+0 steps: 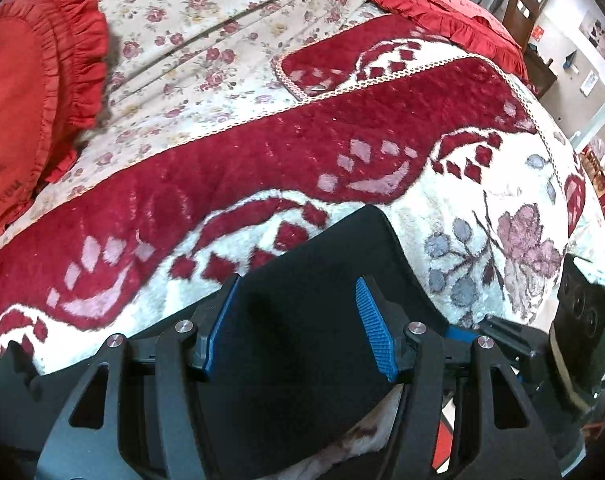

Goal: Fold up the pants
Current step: 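Fold the pants end over with the right gripper toward the left gripper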

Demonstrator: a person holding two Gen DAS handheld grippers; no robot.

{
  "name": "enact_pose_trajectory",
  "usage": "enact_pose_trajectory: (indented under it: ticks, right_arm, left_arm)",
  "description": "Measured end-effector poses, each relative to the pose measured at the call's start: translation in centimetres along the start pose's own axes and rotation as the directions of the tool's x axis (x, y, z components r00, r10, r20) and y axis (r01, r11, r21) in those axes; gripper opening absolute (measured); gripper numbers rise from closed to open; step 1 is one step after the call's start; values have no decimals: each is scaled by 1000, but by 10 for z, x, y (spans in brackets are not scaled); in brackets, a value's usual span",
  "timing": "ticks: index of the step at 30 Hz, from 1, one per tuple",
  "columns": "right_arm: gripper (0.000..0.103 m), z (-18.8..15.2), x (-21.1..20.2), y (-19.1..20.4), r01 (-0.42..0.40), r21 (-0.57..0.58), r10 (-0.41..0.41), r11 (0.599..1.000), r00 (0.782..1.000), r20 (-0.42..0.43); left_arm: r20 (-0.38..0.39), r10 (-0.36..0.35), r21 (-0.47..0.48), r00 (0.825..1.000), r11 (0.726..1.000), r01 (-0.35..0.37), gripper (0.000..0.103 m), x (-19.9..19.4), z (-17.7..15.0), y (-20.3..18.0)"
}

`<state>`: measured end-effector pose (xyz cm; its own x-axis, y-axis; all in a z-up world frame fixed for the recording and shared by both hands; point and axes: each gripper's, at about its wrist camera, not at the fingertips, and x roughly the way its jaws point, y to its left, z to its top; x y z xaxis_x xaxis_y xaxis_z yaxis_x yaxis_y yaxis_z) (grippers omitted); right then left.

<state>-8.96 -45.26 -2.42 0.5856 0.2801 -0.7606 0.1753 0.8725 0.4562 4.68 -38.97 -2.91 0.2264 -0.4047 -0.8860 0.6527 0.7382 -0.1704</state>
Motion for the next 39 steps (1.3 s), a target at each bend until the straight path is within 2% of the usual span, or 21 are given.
enact_pose_trajectory:
  ticks: [10,19,26,29,30,31,32,33,34,39]
  right_arm:
    - [44,-6,-1,-5,-41,8,41,999,999,26]
    - [46,-4,0,-8,-57,14,56,998,997,52]
    - [46,0,4,-6,-65,21,63,998,995,81]
    - [47,3,11,-3,-70,18,69,997,993,94]
    - [47,3,12,-4,-81,32,77,996,991,107]
    - [42,4,13,-7,-97,57,90,994,989,121]
    - [37,5,14,-8,-109,70,99,992,987,127]
    - [24,6,17,-9,-120,86,108,989,986,127]
    - [18,8,19,-9,-123,93,111,988,986,124]
    - [14,17,15,12,-103,41,98,994,987,126]
  left_arm:
    - [-15,-54,-3,998,999,54,58,16,23,-15]
    - [-32,-44,9,999,999,44,58,34,31,-27]
    - [-56,-7,51,998,999,10,58,54,32,-35]
    - [-43,0,73,999,997,3,58,58,29,-37]
    - [-39,10,85,999,996,-6,56,59,28,-39]
    - [-32,21,98,999,995,-17,53,60,26,-40]
    - [-30,25,113,999,993,-21,42,60,25,-42]
    - [-29,20,128,999,992,-16,31,60,23,-44]
    - [-26,14,132,1000,991,-10,28,59,22,-45]
    - [17,-17,123,1000,992,14,17,38,18,-39]
